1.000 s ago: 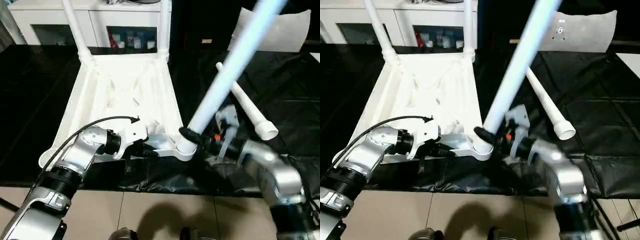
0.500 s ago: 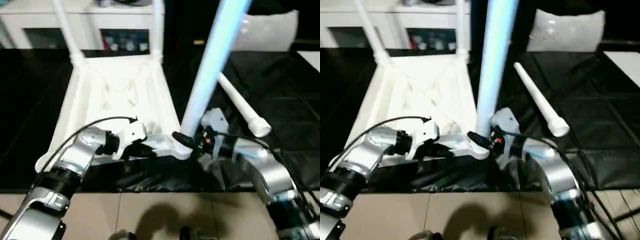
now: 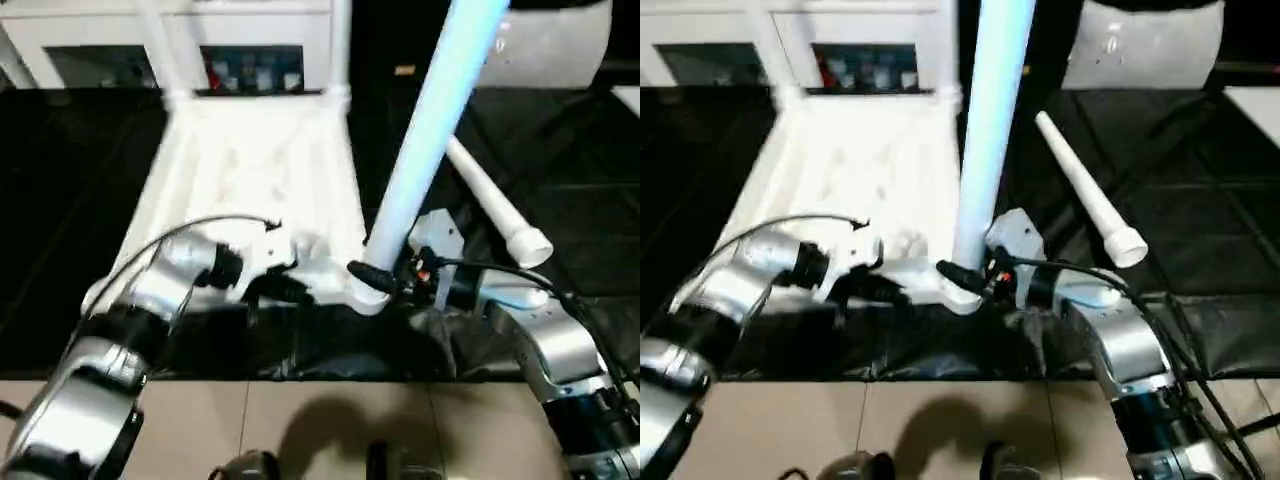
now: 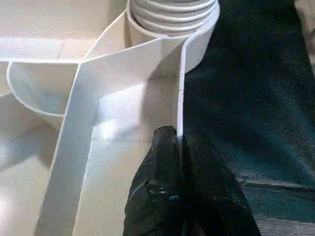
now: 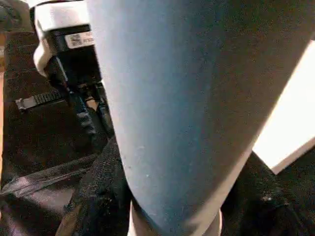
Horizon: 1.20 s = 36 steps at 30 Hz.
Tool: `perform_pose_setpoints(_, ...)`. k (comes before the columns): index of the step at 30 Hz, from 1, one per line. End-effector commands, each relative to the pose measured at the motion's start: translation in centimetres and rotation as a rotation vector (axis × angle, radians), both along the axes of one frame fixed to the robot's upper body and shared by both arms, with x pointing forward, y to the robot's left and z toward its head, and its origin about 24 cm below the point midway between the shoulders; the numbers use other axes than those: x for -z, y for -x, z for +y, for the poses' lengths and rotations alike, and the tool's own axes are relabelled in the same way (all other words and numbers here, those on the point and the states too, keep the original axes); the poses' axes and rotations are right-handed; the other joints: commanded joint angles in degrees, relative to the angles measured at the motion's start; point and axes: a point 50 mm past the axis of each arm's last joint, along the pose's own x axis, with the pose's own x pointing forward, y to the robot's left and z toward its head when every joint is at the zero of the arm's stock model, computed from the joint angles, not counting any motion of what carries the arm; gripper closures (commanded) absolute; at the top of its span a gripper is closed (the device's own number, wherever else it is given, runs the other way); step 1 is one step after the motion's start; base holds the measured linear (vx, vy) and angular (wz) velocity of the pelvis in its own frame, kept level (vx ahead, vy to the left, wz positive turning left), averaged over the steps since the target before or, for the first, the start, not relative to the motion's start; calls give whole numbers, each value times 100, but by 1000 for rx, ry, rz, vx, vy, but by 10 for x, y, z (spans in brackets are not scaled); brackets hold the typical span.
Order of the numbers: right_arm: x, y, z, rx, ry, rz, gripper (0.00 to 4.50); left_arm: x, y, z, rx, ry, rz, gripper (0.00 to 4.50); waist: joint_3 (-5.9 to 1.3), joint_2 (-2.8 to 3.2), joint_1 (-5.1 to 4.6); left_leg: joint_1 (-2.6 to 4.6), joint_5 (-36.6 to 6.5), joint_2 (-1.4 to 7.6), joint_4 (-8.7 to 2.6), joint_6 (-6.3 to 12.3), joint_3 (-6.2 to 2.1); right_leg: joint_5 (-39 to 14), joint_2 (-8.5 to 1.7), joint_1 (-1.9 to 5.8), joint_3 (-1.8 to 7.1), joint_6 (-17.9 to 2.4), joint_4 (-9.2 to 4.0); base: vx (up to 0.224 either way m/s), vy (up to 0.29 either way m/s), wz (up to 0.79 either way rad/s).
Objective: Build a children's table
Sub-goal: Insert table leg to table base
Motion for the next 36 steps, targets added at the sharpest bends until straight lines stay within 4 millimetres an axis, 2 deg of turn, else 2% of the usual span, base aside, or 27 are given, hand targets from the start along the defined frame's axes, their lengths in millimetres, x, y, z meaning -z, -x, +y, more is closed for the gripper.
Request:
perform_pose_setpoints(1, 60, 33, 15, -104, 57, 323, 261, -39, -20, -1, -71, 62, -167, 450, -180, 26, -33, 235, -3862, 290, -515, -94, -279, -4063, -410, 28, 162, -201, -559, 0, 0, 0)
perform_pose_setpoints(2, 59, 32, 15, -102, 56, 322, 261, -39, -20, 0, -70, 60, -165, 450, -167, 36, -25, 279, -3890, 282, -501, -122, -272, -4171, -428, -8, 153, -210, -593, 0, 0, 0)
perform_pose_setpoints(5, 58, 29, 15, -70, 62, 307, 261, -38, -20, 4, -66, 53, -157, 450, -92, 73, -87, 303, -4378, 339, -563, -208, -341, -4129, -359, 44, -41, -95, -615, 0, 0, 0)
perform_pose_setpoints(6, 58, 23, 14, -18, 77, 283, 261, -36, -16, 8, -69, 58, -137, 450, -109, 104, -82, 170, -4595, 421, -700, -254, -397, -3781, -353, 200, 30, -110, -391, 0, 0, 0)
perform_pose_setpoints(7, 58, 23, 14, -17, 77, 282, 261, -36, -16, 8, -69, 58, -136, 450, -124, 107, -50, 79, -4624, 467, -776, -288, -428, -3513, -390, 278, 169, -174, -193, 0, 0, 0)
perform_pose_setpoints(8, 58, 17, 13, 33, 88, 267, 261, -34, -12, 12, -88, 66, -128, 450, -111, 84, -9, 184, -4548, 402, -755, -372, -377, -3615, -449, 115, 278, -311, -285, 0, 0, 0)
perform_pose_setpoints(9, 58, 11, 12, 97, 100, 248, 261, -32, -8, 16, -120, 73, -120, 450, -107, -18, -2, 278, -3897, 234, -550, -324, -324, -4342, -577, -30, 256, -322, -516, 0, 0, 0)
perform_pose_setpoints(10, 58, 9, 11, 112, 103, 244, 261, -32, -6, 17, -128, 75, -118, 450, -50, -25, -14, 260, -3129, 117, -359, -156, -292, -5100, -628, 14, 79, -91, -735, 0, 0, 0)
perform_pose_setpoints(11, 58, 5, 12, 157, 96, 238, 261, -29, 0, 20, -159, 82, -106, 450, -54, -2, -16, 234, -2949, 130, -350, -148, -296, -5169, -619, 82, 3, 3, -774, 7, -15, -26)
perform_pose_setpoints(12, 57, 2, 14, 191, 82, 232, 261, -28, 8, 23, -202, 93, -96, 450, -31, 79, -116, 22, -3232, 275, -513, -199, -400, -4680, -534, 289, -149, 93, -654, 0, 0, 0)
perform_pose_setpoints(13, 57, 1, 14, 195, 80, 231, 261, -28, 9, 23, -208, 94, -95, 450, -47, 178, -118, -21, -3828, 425, -653, -294, -473, -4154, -477, 374, -162, 21, -450, 15, 19, -32)
perform_pose_setpoints(14, 56, 0, 16, 213, 70, 227, 261, -27, 16, 23, -251, 104, -92, 450, -29, 282, -9, -370, -5198, 624, -1148, -500, -633, -2163, -250, 662, 154, -320, 685, -5, 16, -18)
perform_pose_setpoints(15, 56, -2, 18, 228, 62, 227, 261, -26, 22, 23, -293, 111, -91, 450, -36, 118, -20, -31, -5187, 502, -1139, -523, -561, -1158, -177, 221, 404, -467, 657, 30, -20, -21)
perform_pose_setpoints(16, 56, -4, 20, 252, 56, 227, 261, -26, 30, 19, -327, 128, -89, 450, -37, -167, -8, 170, -3895, 124, -598, -608, -466, -4200, -518, -26, 526, -288, -199, 0, 0, 0)
perform_pose_setpoints(17, 56, -7, 22, 275, 52, 227, 261, -25, 38, 14, -357, 140, -85, 450, -16, -216, 36, 356, -2686, -99, -125, -371, -317, -5539, -679, -237, 510, -118, -594, 42, -75, -10)
perform_pose_setpoints(18, 56, -9, 24, 294, 49, 226, 261, -25, 45, 9, -379, 148, -83, 450, 22, -310, -33, 200, -977, -221, 315, -60, -296, -6402, -889, -109, 475, 51, -727, 99, -16, -40)
perform_pose_setpoints(19, 56, -11, 25, 308, 47, 223, 261, -25, 49, 4, -391, 155, -80, 450, 12, -201, 7, -160, -744, -103, 119, -27, -371, -6003, -955, 271, 516, 102, -491, 99, -16, -40)
perform_pose_setpoints(20, 55, -14, 27, 334, 40, 215, 261, -24, 57, -5, -415, 169, -75, 450, 21, -167, 6, -293, -1132, 71, -318, -96, -459, -5081, -640, 281, 387, 8, -341, 111, 38, -47)
perform_pose_setpoints(21, 55, -17, 29, 358, 30, 215, 261, -23, 61, -14, -436, 186, -70, 450, -56, -135, -34, -261, -1401, 166, -376, -161, -525, -4390, -530, 273, 361, -169, -228, 0, 0, 0)
perform_pose_setpoints(22, 54, -22, 32, 386, 18, 221, 261, -24, 67, -32, -462, 212, -71, 450, -109, -48, -106, -36, -1869, 319, -434, -120, -523, -2607, -401, 143, 381, -800, -120, 0, 0, 0)
perform_pose_setpoints(23, 54, -23, 33, 391, 17, 223, 261, -25, 68, -37, -466, 219, -74, 450, -109, -29, -102, -35, -1939, 328, -454, -94, -517, -2273, -386, 144, 381, -972, -86, 0, 0, 0)
perform_pose_setpoints(24, 54, -23, 33, 391, 18, 223, 261, -25, 68, -37, -466, 219, -75, 450, -54, -76, -115, -55, -2249, 287, -474, -40, -462, -2401, -388, 150, 375, -994, -132, 0, 0, 0)
perform_pose_setpoints(25, 54, -24, 34, 396, 21, 223, 261, -26, 68, -41, -465, 227, -77, 450, -56, -88, -109, -45, -2352, 260, -465, -23, -446, -2625, -401, 157, 372, -943, -152, 0, 0, 0)
perform_pose_setpoints(27, 54, -26, 38, 397, 23, 223, 261, -27, 66, -51, -475, 228, -83, 450, -35, -107, -95, -20, -2517, 213, -445, 17, -426, -3447, -449, 118, 366, -660, -262, 0, 0, 0)
perform_pose_setpoints(29, 54, -26, 40, 392, 20, 225, 261, -27, 64, -50, -496, 200, -100, 450, -15, -118, -87, 4, -2658, 199, -449, -2, -434, -3808, -449, 84, 343, -456, -322, 0, 0, 0)
perform_pose_setpoints(35, 55, -27, 42, 385, 35, 213, 261, -25, 58, -37, -564, 112, -165, 450, -32, -97, -115, 56, -3155, 190, -478, -96, -476, -4219, -444, 70, 222, -113, -427, 0, 0, 0)
perform_pose_setpoints(36, 56, -27, 41, 381, 47, 204, 261, -24, 57, -35, -566, 92, -182, 450, -56, -130, -127, 67, -3181, 195, -498, -90, -478, -4159, -437, 91, 194, -84, -446, 0, 0, 0)
